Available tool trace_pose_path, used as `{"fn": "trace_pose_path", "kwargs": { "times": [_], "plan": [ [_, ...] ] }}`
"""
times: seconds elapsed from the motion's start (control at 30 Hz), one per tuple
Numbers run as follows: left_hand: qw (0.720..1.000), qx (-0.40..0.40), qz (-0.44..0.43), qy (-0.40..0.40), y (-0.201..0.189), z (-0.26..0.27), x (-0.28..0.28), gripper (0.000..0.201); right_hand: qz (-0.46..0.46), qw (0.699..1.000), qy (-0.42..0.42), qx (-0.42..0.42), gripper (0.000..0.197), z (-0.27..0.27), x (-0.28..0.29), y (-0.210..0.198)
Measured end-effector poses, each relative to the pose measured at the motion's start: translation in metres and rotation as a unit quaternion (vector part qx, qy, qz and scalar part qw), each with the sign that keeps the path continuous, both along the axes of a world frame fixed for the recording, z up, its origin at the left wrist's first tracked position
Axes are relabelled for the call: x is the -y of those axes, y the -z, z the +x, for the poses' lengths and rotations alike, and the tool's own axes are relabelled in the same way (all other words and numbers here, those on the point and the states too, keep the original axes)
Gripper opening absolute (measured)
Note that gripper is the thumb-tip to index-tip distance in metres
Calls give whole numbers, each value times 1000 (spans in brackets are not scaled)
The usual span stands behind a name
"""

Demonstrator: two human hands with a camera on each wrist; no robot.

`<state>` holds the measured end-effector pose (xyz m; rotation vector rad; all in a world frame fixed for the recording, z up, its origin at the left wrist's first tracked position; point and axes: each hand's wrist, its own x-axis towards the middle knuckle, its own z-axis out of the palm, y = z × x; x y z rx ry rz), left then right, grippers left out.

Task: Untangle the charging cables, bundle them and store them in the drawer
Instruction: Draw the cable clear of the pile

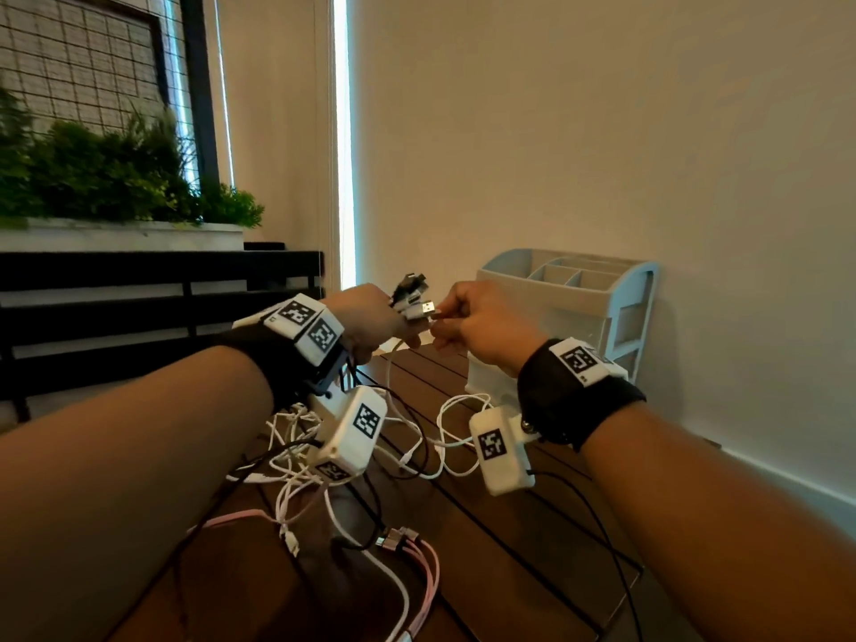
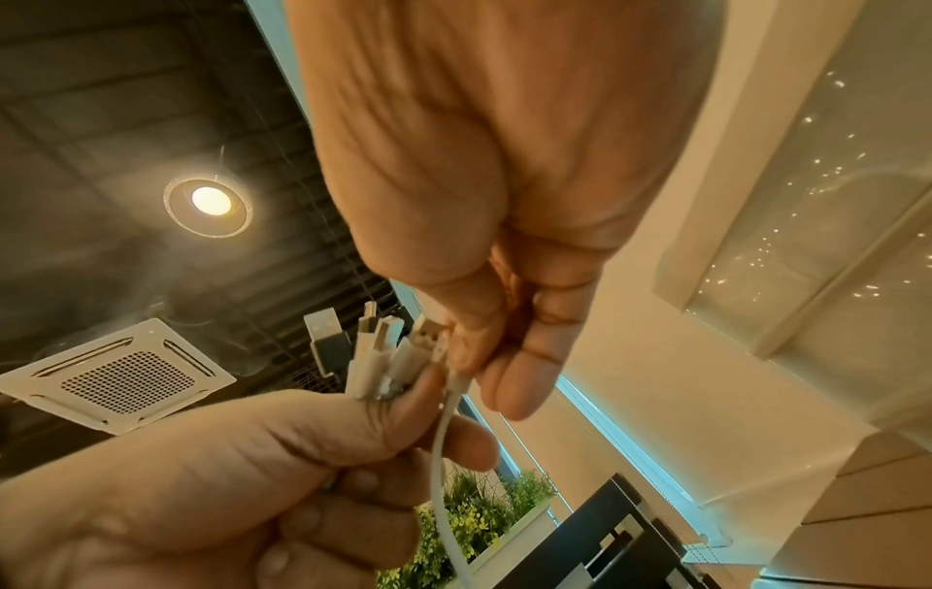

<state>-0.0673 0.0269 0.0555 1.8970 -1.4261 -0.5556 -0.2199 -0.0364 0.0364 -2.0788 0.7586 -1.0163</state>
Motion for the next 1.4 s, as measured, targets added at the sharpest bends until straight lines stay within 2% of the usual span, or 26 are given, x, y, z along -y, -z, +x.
{"fn": "trace_pose_path", "kwargs": {
  "times": [0.13,0.2,0.27,0.37,0.47,0.6,0.7,0.77,0.83,0.9,1.0,1.07,1.1,1.17,1.23,1.27,1.3,1.33,1.37,1.4],
  "plan": [
    [1000,-11,1,-10,4,-4,1,32,37,998,13,48,16,4,0,8],
    [1000,15,-13,-22,5,-8,2,27,120,989,-12,80,25,5,-2,11],
    [999,11,-20,-27,6,-11,3,27,182,980,-62,49,26,8,-8,17],
    [999,-1,-21,-24,10,-13,5,28,158,982,-106,-12,14,17,-10,31],
    [999,-18,-34,-32,14,-13,6,25,138,986,-90,-39,6,23,-6,40],
    [998,-33,-44,-39,16,-8,8,22,172,978,-115,-21,16,23,-11,43],
    [997,21,-49,-52,16,1,8,25,123,984,-117,-55,19,18,-8,43],
    [988,106,-53,-94,14,13,3,19,51,986,-102,-118,23,8,-1,45],
    [979,136,-56,-142,10,30,-1,24,9,985,-75,-156,25,-6,5,47],
    [979,52,-77,-181,7,50,-5,28,-3,984,-55,-169,27,-19,9,50],
    [962,-171,-98,-189,1,70,-6,26,-56,965,-17,-254,27,-21,16,59],
    [928,-327,-103,-147,-3,70,-7,17,-100,945,9,-312,27,-11,21,65],
    [908,-385,-106,-129,-5,67,-9,20,-115,939,18,-323,27,-6,22,68],
    [885,-438,-129,-90,-8,63,-12,25,-132,937,29,-321,29,0,25,69],
    [882,-442,-151,-52,-10,66,-15,26,-134,937,35,-321,31,2,28,68],
    [883,-441,-156,-42,-11,68,-18,27,-130,937,40,-323,33,1,30,66],
    [902,-400,-157,-44,-12,72,-19,27,-127,936,46,-325,34,-2,32,63],
    [939,-298,-158,-64,-13,77,-18,26,-128,933,53,-331,34,-5,33,59],
    [975,-139,-146,-92,-14,80,-17,25,-136,928,60,-341,35,-8,33,55],
    [985,47,-121,-114,-13,83,-16,26,-151,920,69,-354,35,-11,33,49]
  ]
}}
